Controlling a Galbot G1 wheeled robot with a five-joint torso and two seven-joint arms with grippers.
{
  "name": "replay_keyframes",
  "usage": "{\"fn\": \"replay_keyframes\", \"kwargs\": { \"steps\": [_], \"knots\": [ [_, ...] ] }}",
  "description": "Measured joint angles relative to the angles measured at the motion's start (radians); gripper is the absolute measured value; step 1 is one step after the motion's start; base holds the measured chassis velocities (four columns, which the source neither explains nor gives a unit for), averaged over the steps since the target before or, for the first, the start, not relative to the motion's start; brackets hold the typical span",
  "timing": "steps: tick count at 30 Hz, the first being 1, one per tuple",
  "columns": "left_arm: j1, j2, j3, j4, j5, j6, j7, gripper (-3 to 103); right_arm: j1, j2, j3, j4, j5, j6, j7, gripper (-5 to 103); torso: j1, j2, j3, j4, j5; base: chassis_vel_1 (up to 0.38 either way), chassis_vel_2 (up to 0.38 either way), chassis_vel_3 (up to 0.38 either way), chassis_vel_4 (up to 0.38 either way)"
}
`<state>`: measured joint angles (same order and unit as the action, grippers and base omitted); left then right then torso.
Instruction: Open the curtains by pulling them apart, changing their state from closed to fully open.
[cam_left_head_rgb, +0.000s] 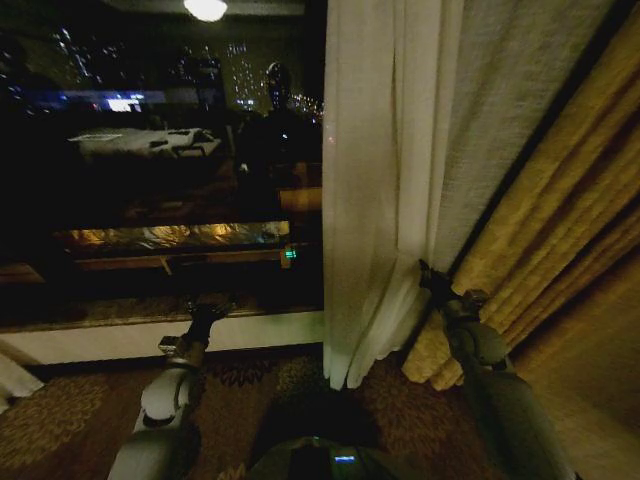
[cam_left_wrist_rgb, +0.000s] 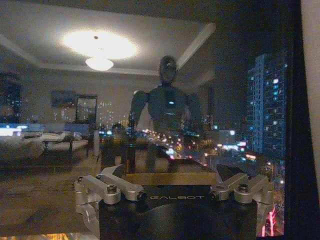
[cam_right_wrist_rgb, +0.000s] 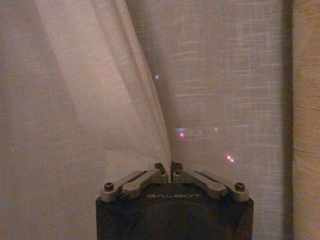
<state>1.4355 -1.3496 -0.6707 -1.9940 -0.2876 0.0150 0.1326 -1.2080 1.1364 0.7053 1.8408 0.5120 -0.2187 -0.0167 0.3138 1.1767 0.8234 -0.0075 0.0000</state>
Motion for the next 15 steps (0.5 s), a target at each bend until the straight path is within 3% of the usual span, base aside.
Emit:
{"fn": "replay_keyframes", "kwargs": {
  "steps": [15],
  "knots": [
    [0.002,0.000,0.000,-0.003,0.001,-0.001,0.000,100,-0.010,0.013,-0.005,-0.019,-0.040,0.031,-0.017,0,0.000,0.000,0.000,0.0001,0.0000,-0.043,-0.041,0.043,0.042]
  ]
}}
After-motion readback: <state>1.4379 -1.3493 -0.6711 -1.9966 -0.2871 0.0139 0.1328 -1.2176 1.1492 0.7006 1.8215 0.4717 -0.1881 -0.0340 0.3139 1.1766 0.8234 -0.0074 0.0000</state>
